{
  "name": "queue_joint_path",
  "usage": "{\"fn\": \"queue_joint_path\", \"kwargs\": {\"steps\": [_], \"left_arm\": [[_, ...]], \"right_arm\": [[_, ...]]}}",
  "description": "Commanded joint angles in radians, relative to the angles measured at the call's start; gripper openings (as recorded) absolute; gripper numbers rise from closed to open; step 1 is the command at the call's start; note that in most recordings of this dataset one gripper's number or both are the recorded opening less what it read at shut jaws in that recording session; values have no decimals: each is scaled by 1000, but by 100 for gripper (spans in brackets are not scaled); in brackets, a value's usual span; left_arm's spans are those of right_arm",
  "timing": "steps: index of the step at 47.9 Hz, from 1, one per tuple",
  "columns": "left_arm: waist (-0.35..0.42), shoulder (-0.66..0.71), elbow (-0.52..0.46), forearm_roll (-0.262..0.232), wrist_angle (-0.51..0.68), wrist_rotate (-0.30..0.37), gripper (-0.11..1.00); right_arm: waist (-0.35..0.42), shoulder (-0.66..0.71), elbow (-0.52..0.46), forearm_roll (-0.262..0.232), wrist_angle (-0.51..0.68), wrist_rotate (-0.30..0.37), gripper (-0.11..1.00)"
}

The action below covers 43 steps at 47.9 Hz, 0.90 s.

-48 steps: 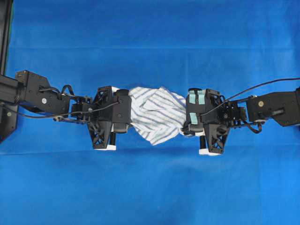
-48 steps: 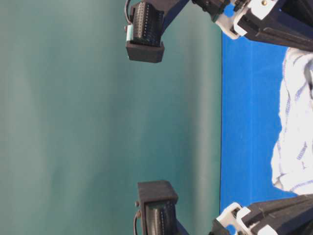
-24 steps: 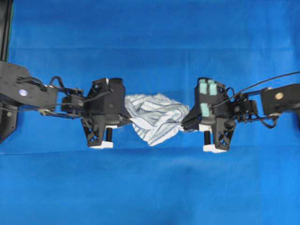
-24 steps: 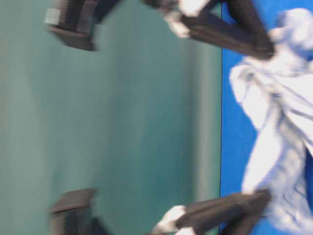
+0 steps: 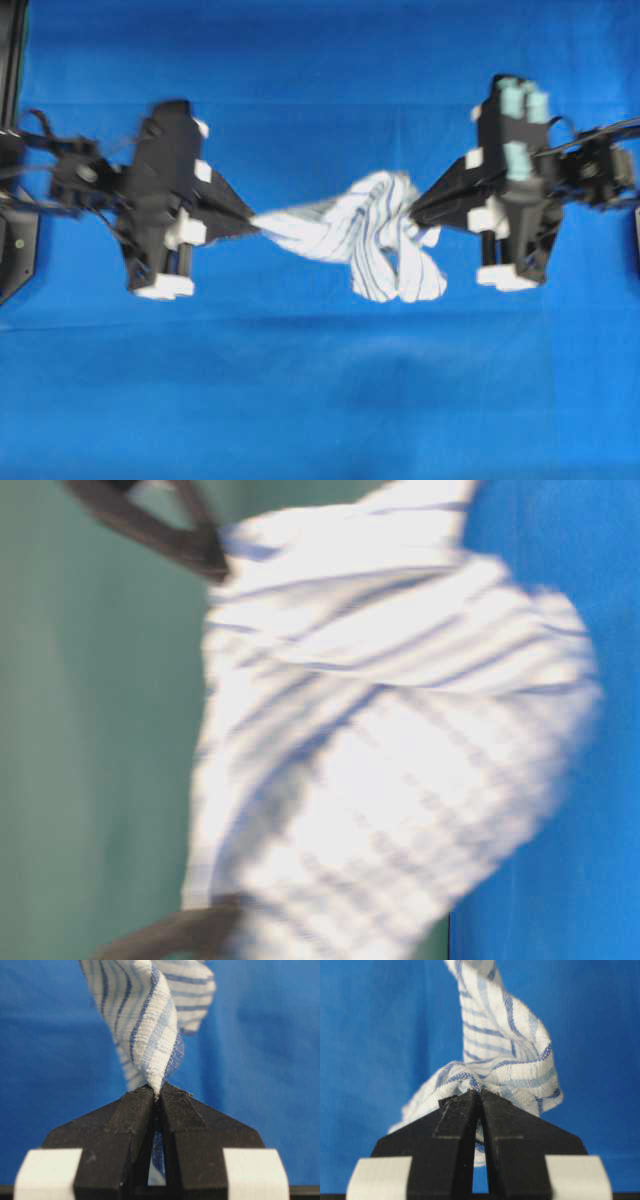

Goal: Lift the towel with both arms.
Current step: 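Lift the towel with both grippers and pull it apart, then open both grippers and drop the towel onto the table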

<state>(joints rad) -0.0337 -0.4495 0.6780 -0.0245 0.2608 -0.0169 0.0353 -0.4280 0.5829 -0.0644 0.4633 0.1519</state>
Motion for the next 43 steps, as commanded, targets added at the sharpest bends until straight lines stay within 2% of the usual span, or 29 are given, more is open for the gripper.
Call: {"fn": "queue_joint_path", "kwargs": {"steps": [1, 13, 16, 24, 40, 43], "left_arm": [[20, -52, -57, -2, 49, 5, 1], [72, -153, -155, 6, 123, 14, 1], [75, -169, -170, 8, 130, 34, 1], [69, -164, -181, 6, 129, 98, 1], [69, -153, -186, 6, 117, 103, 2], [69, -153, -186, 6, 117, 103, 9]], "right_arm": [[-5, -49, -75, -29, 49, 0, 4], [-11, -97, -212, -81, 155, 2, 4], [-11, -97, -238, -97, 169, 0, 4], [-12, -83, -253, -115, 160, 3, 4], [-23, -86, -250, -138, 163, -11, 5], [-28, -84, -252, -149, 163, -6, 5]]}}
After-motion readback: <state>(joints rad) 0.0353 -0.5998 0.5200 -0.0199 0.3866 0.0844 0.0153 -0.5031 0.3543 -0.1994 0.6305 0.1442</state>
